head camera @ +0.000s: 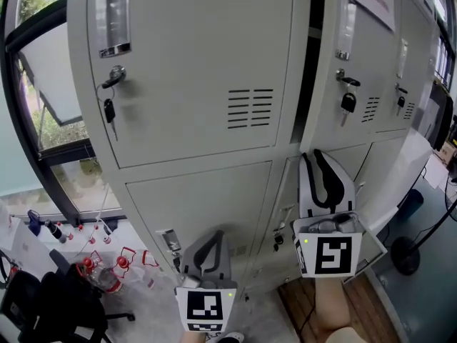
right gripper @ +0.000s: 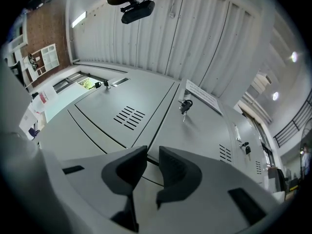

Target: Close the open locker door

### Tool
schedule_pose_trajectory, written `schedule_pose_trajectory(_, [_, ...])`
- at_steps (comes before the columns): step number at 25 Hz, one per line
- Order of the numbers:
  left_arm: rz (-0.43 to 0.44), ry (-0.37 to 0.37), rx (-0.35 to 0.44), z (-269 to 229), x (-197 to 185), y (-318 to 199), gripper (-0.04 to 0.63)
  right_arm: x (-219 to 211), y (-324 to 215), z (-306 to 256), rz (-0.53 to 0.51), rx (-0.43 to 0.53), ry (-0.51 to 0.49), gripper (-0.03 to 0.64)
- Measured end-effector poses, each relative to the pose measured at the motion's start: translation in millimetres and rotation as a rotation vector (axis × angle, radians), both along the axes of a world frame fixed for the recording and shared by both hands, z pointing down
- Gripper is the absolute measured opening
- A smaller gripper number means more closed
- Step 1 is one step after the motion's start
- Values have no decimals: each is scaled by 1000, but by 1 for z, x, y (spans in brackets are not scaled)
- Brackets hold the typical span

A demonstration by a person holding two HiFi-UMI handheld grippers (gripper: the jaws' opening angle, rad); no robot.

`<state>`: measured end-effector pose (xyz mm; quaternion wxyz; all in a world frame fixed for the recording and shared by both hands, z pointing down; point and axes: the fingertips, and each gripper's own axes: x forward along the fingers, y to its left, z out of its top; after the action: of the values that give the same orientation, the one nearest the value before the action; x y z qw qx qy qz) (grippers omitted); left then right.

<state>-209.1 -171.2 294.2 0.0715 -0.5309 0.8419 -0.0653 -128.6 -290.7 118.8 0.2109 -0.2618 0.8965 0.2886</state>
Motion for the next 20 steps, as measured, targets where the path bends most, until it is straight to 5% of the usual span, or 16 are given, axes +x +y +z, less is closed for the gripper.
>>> schedule_pose_trajectory(20, [-17, 22, -1, 2, -19, -1, 3, -33, -14, -1, -82, -54, -5, 77])
